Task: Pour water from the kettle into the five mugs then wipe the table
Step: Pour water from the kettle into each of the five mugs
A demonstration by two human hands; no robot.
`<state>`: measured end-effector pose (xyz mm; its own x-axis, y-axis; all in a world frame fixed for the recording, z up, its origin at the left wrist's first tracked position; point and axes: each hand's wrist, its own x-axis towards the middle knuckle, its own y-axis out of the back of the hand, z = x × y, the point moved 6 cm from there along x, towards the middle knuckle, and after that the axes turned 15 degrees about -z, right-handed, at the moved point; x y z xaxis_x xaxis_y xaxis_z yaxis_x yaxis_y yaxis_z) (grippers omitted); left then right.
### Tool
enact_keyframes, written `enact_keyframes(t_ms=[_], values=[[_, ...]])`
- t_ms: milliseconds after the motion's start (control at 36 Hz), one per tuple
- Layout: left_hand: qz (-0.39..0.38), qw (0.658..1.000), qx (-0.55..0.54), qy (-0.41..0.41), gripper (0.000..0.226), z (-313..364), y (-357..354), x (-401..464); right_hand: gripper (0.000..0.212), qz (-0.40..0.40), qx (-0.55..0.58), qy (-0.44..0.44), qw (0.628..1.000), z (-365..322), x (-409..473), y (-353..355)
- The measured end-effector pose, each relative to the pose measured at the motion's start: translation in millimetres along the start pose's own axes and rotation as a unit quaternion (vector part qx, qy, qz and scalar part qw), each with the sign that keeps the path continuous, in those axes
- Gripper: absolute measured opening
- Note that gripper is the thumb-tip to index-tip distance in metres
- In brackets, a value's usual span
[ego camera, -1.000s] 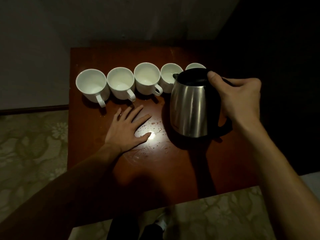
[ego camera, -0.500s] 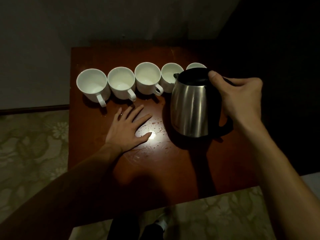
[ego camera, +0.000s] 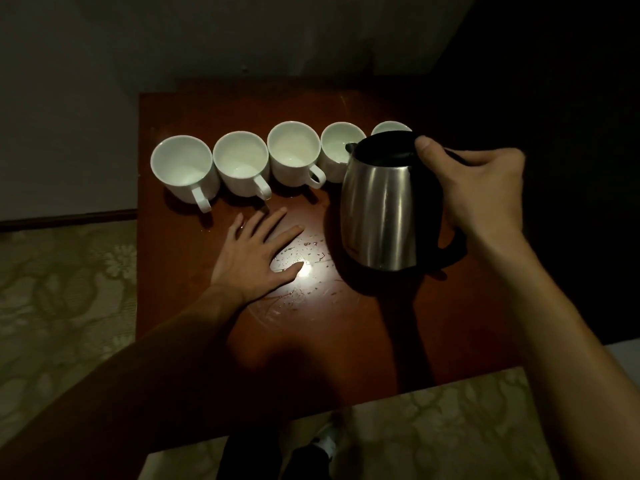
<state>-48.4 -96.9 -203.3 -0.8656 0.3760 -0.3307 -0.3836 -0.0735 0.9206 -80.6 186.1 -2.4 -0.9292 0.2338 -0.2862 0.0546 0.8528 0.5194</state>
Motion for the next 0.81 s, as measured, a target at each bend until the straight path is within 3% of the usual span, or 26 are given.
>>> enact_keyframes(t_ms=[111, 278, 444, 806], values=[[0.003, 1.000, -0.002, -0.003, 0.072, -0.5, -1.0, 0.4, 0.078, 0.010, -0.001, -0.008, 1.000, -0.5, 0.6, -0.5], [0.004, 1.000, -0.004, -0.002, 0.072, -0.7, -1.4, 0.7, 0.055, 0.016, -0.012, -0.012, 1.000, -3.2, -1.5, 0.5], [0.007, 1.000, -0.009, -0.002, 0.070, -0.7, -0.9, 0.0, 0.079, 0.009, 0.000, -0.007, 1.000, -2.7, -1.4, -2.2], [0.007, 1.000, -0.006, -0.001, 0.071, -0.1, -0.2, -0.5, 0.088, 0.008, -0.003, -0.003, 1.000, -0.8, 1.5, -2.2]])
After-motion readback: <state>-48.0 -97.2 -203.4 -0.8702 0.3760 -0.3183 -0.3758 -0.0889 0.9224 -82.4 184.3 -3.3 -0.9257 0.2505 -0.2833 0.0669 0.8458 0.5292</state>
